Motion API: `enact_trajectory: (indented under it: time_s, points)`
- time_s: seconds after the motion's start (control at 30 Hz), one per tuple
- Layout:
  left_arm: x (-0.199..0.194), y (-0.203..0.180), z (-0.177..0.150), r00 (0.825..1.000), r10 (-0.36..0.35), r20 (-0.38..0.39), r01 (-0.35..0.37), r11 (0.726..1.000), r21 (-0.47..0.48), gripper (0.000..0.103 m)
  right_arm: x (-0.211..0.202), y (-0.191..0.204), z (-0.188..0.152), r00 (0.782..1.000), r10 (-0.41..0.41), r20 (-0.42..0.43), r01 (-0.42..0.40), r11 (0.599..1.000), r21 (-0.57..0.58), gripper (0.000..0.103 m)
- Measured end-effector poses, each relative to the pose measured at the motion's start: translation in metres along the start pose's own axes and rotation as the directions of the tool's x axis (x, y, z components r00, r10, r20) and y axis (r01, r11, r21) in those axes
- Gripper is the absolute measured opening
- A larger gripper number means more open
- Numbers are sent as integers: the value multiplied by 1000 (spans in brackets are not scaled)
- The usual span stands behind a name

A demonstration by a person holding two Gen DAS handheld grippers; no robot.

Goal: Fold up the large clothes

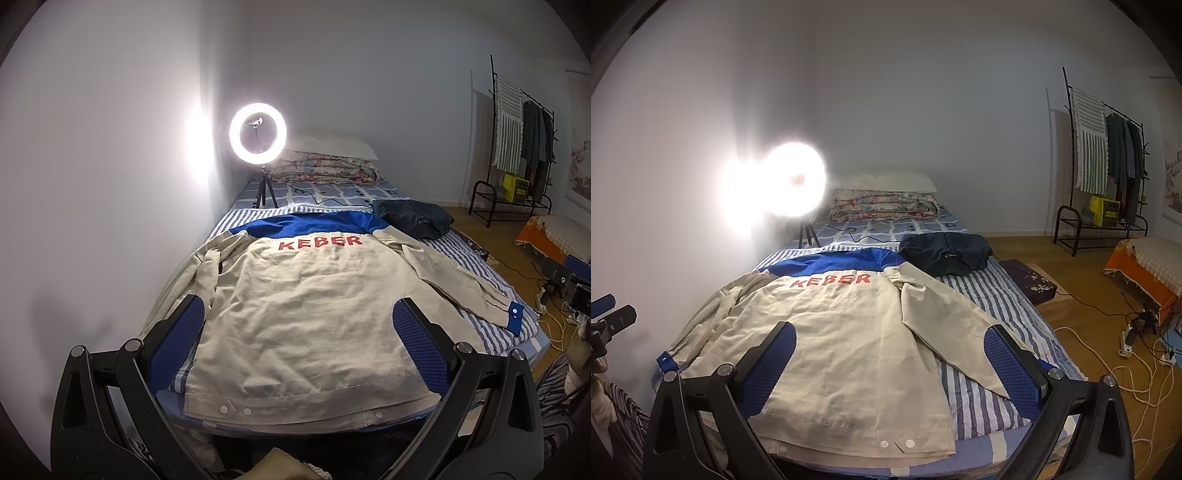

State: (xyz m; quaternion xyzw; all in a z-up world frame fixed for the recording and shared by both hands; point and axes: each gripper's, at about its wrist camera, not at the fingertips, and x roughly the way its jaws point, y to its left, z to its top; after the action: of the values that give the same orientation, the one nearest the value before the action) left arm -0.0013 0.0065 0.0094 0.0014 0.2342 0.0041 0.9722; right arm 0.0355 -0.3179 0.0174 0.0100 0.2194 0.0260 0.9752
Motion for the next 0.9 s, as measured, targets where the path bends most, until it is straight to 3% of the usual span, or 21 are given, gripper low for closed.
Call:
enact_trajectory:
  time_s: [0.9]
  points:
    - [1, 3, 0, 1000, -3, -2, 3, 1000, -9, 103, 4, 13, 2, 998, -67, -10, 67, 997, -23, 103]
